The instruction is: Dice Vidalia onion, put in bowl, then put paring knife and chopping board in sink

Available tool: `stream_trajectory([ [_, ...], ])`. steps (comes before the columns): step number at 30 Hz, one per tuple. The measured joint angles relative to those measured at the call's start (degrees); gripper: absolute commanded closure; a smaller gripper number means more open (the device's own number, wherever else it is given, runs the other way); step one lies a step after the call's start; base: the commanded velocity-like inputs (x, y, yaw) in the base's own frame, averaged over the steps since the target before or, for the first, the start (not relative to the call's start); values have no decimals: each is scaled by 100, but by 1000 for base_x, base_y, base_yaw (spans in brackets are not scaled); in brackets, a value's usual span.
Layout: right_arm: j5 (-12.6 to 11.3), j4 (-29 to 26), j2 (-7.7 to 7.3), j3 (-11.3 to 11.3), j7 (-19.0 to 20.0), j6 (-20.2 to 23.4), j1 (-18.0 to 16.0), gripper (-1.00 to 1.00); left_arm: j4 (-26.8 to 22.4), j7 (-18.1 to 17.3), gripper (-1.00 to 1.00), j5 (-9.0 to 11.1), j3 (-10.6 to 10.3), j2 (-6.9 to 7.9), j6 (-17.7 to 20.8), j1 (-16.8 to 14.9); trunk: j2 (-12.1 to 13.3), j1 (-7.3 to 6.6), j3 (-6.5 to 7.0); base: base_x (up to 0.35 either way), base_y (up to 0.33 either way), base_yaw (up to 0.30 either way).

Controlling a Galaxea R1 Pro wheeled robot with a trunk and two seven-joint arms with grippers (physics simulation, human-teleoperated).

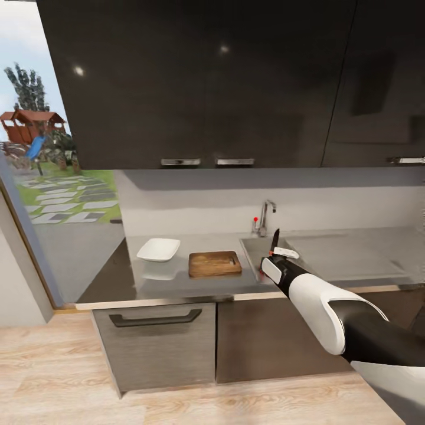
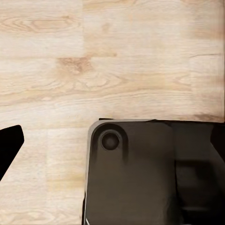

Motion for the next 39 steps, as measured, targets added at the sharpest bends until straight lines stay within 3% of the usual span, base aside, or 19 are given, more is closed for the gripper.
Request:
stream_trajectory([
  [17,1,0,0,7,0,0,0,100,-8,0,-100,0,0,0,-8,0,-1,-1,0,13,-316,0],
  [39,0,0,14,7,1,0,0,100,-9,0,-100,0,1,0,-8,0,0,-2,0,186,-258,57],
])
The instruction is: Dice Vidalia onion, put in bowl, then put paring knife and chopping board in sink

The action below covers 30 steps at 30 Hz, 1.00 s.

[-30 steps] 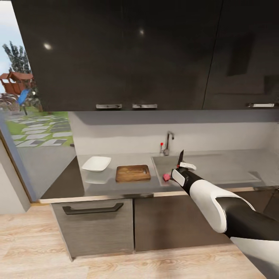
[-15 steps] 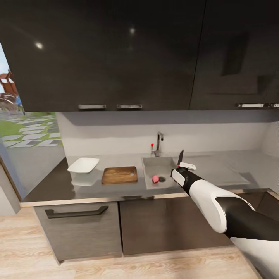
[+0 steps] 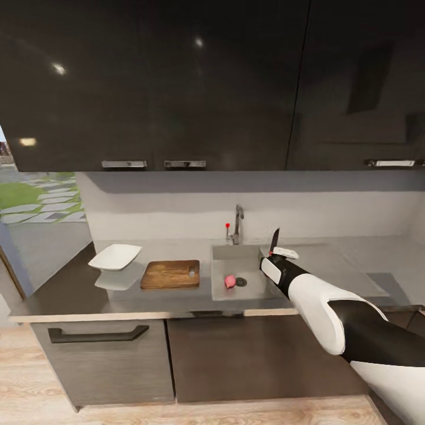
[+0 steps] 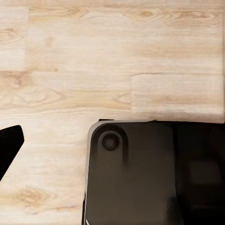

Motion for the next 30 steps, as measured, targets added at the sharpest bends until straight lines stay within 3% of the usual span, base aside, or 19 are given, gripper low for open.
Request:
stream_trajectory([
  [9,0,0,-13,-2,0,0,0,100,0,0,-100,0,0,0,0,0,0,1,0,157,-252,9],
  [19,0,0,-14,-2,1,0,0,100,0,0,-100,0,1,-1,0,0,1,2,0,13,-299,0],
  [30,0,3,-15,2,2,-7,1,100,-2,0,-100,0,2,-1,1,1,1,2,0,0,-49,0],
])
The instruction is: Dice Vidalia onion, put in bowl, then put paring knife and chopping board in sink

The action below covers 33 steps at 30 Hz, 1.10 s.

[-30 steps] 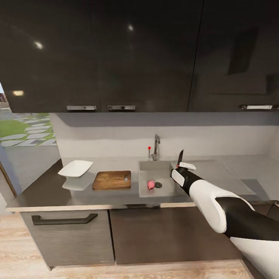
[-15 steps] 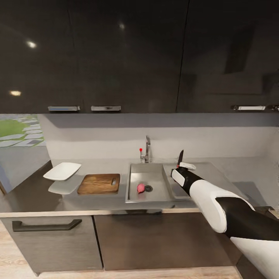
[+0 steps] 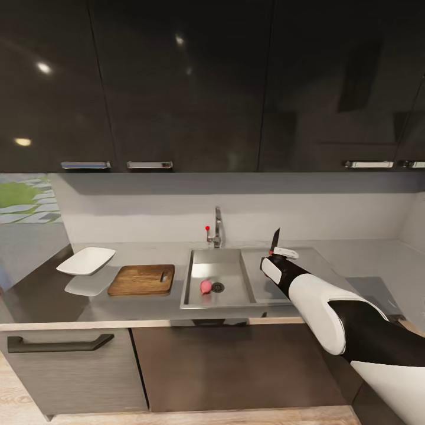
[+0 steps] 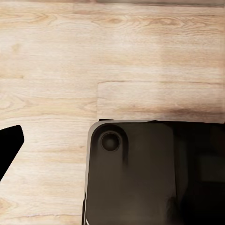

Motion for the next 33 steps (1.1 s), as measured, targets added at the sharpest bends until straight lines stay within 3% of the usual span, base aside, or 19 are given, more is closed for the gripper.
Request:
stream_trajectory([
  [10,1,5,-6,6,0,13,0,100,0,0,-100,0,0,0,0,0,0,0,0,0,-7,0],
  [18,1,6,6,13,-2,15,-1,100,2,0,-100,0,-2,1,-1,-1,0,-1,0,45,-210,0],
  [33,1,5,1,14,-1,16,-1,100,1,0,-100,0,-1,0,-1,-1,0,-1,0,16,-44,0],
])
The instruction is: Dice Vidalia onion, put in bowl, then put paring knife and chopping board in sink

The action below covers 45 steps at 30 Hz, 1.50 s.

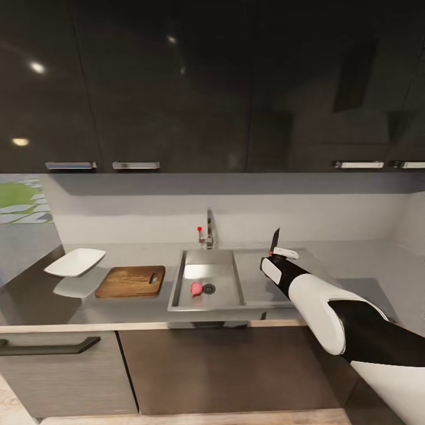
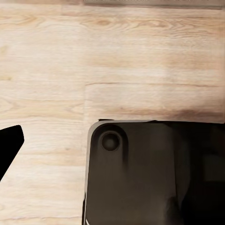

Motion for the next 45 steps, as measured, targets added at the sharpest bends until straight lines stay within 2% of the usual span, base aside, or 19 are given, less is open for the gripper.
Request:
stream_trajectory([
  [10,0,0,26,8,-1,-2,0,100,1,0,-100,1,-1,0,0,0,0,-1,0,120,-249,0],
  [24,0,-1,26,8,1,-1,1,100,-55,2,-100,2,2,0,1,0,1,1,0,11,-15,0],
  [28,1,-1,20,8,1,-1,1,100,-356,13,-100,9,6,-4,11,0,0,1,0,0,0,0],
  [32,0,-1,18,8,1,-1,1,100,-912,33,-100,16,8,-29,148,0,1,1,0,0,0,0],
  [35,0,-1,7,7,1,5,1,100,-1478,38,-100,11,7,-98,721,1,1,1,0,0,0,0],
  [37,1,-1,-2,5,2,7,0,100,-2094,36,-100,6,-20,-127,1585,0,1,1,1,0,0,0],
  [38,1,-1,-5,6,2,7,0,100,-2473,35,-100,5,-70,-131,2024,0,1,1,1,0,0,0],
  [41,0,-1,-7,4,2,8,1,100,-3273,33,-100,2,-262,-128,2728,0,1,0,1,0,0,0],
  [43,1,-1,-8,7,2,8,0,100,-3986,37,-100,-14,-463,-115,3331,0,1,1,1,0,0,0],
  [45,1,-1,-9,7,2,8,0,100,-4563,35,-100,-46,-575,-112,3922,1,1,0,1,0,0,0],
])
